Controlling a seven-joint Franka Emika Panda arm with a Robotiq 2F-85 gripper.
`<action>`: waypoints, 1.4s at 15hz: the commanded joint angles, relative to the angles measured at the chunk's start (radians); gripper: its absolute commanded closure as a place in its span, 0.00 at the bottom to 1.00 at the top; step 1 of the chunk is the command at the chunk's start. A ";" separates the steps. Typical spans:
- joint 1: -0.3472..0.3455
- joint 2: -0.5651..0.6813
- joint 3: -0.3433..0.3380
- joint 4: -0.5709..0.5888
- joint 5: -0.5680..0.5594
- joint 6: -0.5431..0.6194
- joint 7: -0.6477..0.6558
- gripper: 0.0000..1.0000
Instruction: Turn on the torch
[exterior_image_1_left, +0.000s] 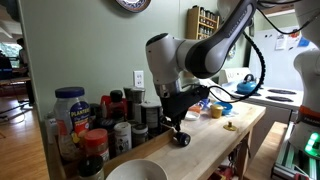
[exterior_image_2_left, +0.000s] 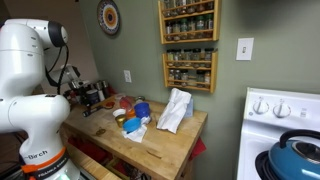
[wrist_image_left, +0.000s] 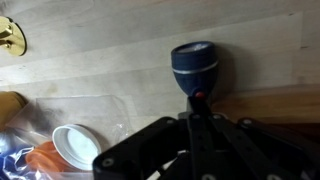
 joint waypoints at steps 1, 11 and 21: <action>0.019 0.019 -0.011 0.014 -0.024 -0.016 0.023 1.00; 0.020 0.029 -0.011 0.019 -0.020 -0.030 0.017 1.00; 0.016 0.031 -0.010 0.014 -0.019 -0.048 0.015 1.00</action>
